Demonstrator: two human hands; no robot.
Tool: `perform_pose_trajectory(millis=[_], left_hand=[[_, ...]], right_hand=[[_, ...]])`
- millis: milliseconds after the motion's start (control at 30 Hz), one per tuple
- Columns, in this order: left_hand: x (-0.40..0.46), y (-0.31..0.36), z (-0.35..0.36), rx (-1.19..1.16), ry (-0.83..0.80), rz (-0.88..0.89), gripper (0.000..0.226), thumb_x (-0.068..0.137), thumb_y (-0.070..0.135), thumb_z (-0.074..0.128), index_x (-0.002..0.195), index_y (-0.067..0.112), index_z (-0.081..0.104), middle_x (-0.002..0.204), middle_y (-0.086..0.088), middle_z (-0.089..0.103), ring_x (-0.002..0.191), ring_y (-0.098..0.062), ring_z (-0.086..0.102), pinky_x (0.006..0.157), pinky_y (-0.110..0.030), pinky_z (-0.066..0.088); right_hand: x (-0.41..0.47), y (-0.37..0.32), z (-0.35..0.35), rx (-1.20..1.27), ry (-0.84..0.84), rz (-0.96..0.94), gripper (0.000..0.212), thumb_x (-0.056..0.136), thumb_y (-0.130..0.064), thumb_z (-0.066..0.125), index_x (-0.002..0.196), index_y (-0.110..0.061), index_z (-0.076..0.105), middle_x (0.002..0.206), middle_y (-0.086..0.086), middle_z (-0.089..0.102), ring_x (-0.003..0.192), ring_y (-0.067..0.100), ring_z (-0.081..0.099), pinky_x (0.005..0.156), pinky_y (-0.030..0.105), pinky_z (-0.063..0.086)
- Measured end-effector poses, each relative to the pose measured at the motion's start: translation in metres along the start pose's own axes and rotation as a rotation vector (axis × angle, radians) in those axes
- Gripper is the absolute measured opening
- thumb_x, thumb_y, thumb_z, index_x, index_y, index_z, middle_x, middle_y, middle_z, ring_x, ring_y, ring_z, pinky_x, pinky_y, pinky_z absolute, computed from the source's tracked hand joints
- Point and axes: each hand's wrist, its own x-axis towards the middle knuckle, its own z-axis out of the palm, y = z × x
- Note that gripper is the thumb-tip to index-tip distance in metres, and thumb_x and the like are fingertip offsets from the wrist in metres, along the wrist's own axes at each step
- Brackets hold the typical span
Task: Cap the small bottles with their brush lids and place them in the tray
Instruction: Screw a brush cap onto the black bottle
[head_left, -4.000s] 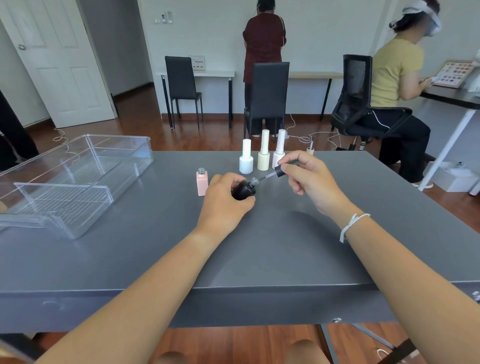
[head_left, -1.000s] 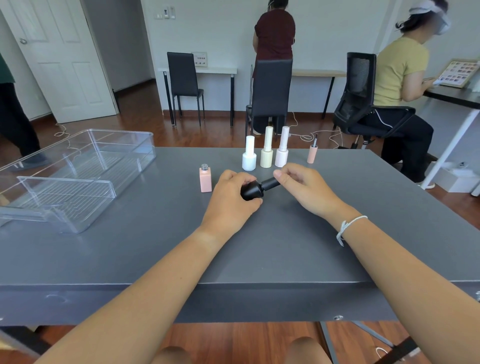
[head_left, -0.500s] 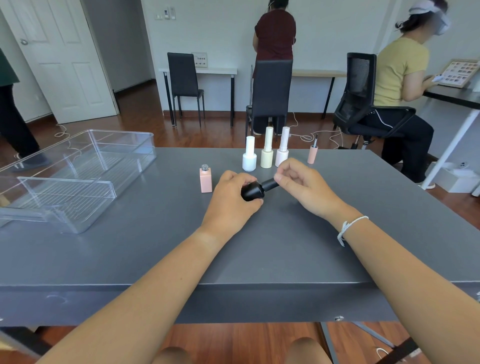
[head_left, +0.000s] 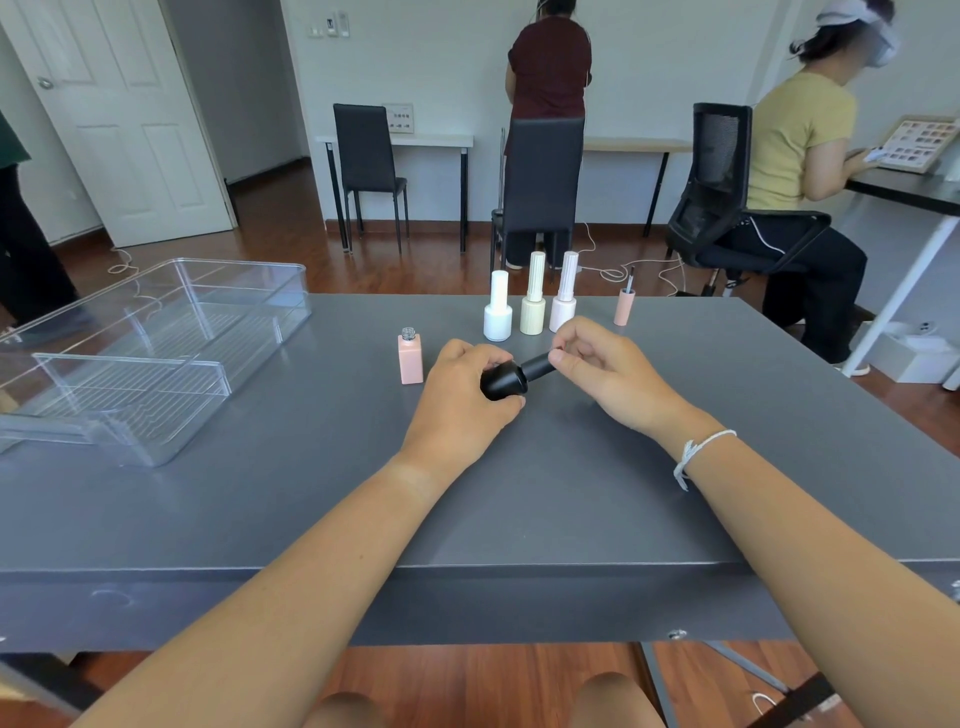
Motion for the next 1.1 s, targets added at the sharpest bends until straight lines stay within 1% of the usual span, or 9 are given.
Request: perform_pose_trajectory(millis=[100,233,300,433,500,667,767,933,1100], left_hand=[[-0.0005,-0.0006,0.0003,0.009,-0.007,0.003,0.029,0.073,0.010,0.071,0.098,0.022,0.062,0.098,0.004,0.046,0.085,-0.006,0.053,0.075,0.003,0.036],[-0.0010,-0.0012,0.0005,-0.001,-0.014,0.012,0.030,0.073,0.009,0.071,0.097,0.024,0.061,0.096,0.006,0.045,0.084,0.001,0.052,0.075,0.005,0.034],[-0.0007,-0.0015,0.0006,-0.011,-0.006,0.004,0.029,0.073,0.010,0.071,0.097,0.024,0.061,0.096,0.007,0.044,0.084,0.003,0.051,0.074,0.006,0.033],[-0.0001,-0.0017,0.0005,-0.008,-0.001,-0.002,0.029,0.073,0.010,0.071,0.098,0.023,0.062,0.098,0.005,0.045,0.083,0.001,0.051,0.074,0.006,0.034],[-0.0003,-0.0017,0.0002,-0.004,-0.001,0.003,0.029,0.073,0.009,0.071,0.097,0.023,0.062,0.098,0.004,0.045,0.082,0.001,0.051,0.074,0.006,0.033],[-0.0005,-0.0018,0.0005,0.005,-0.010,0.009,0.029,0.073,0.010,0.071,0.098,0.022,0.062,0.097,0.006,0.044,0.083,0.003,0.051,0.073,0.007,0.032],[0.0000,-0.0023,0.0006,-0.004,0.001,-0.001,0.028,0.073,0.011,0.071,0.098,0.022,0.062,0.096,0.006,0.044,0.082,0.002,0.051,0.072,0.006,0.033],[0.0003,-0.0016,0.0011,0.005,-0.005,-0.007,0.029,0.074,0.011,0.071,0.099,0.021,0.062,0.098,0.005,0.045,0.082,-0.001,0.051,0.073,0.005,0.034],[-0.0001,-0.0013,0.0002,0.012,-0.014,-0.002,0.027,0.074,0.013,0.071,0.098,0.022,0.062,0.097,0.004,0.046,0.081,0.000,0.051,0.073,0.005,0.034]], right_hand=[[0.0003,-0.0011,0.0011,-0.021,0.016,0.001,0.020,0.093,-0.027,0.051,0.077,-0.014,0.051,0.066,0.002,0.046,0.060,0.010,0.039,0.059,0.023,0.033],[0.0016,0.0001,0.0022,-0.051,0.049,0.057,0.042,0.094,-0.039,0.044,0.069,-0.006,0.051,0.060,-0.004,0.047,0.049,0.002,0.038,0.058,0.023,0.033],[0.0013,0.0007,0.0018,-0.022,0.054,0.056,0.038,0.093,-0.041,0.044,0.073,-0.010,0.053,0.065,-0.002,0.049,0.054,0.004,0.040,0.061,0.024,0.034],[0.0003,0.0009,-0.0001,-0.004,0.009,-0.002,0.012,0.091,-0.030,0.052,0.081,-0.024,0.050,0.069,0.001,0.047,0.060,0.014,0.038,0.060,0.025,0.034],[0.0008,0.0009,0.0008,-0.007,0.009,-0.011,0.013,0.091,-0.025,0.053,0.078,-0.027,0.048,0.069,-0.002,0.046,0.060,0.015,0.038,0.060,0.024,0.034],[0.0020,0.0032,0.0018,-0.017,0.039,0.001,0.028,0.092,-0.031,0.051,0.070,-0.014,0.048,0.061,0.000,0.041,0.059,0.012,0.036,0.060,0.027,0.031],[0.0020,0.0035,0.0022,-0.021,0.057,0.006,0.032,0.092,-0.037,0.050,0.065,-0.021,0.047,0.054,-0.007,0.037,0.052,0.007,0.033,0.056,0.024,0.031],[0.0019,0.0036,0.0024,-0.006,0.017,-0.004,0.021,0.092,-0.032,0.051,0.077,-0.018,0.052,0.072,0.007,0.049,0.068,0.015,0.041,0.067,0.028,0.035],[0.0024,0.0013,0.0036,-0.043,0.043,-0.033,0.026,0.094,-0.028,0.049,0.076,-0.009,0.049,0.059,-0.004,0.038,0.056,0.009,0.033,0.055,0.019,0.029]])
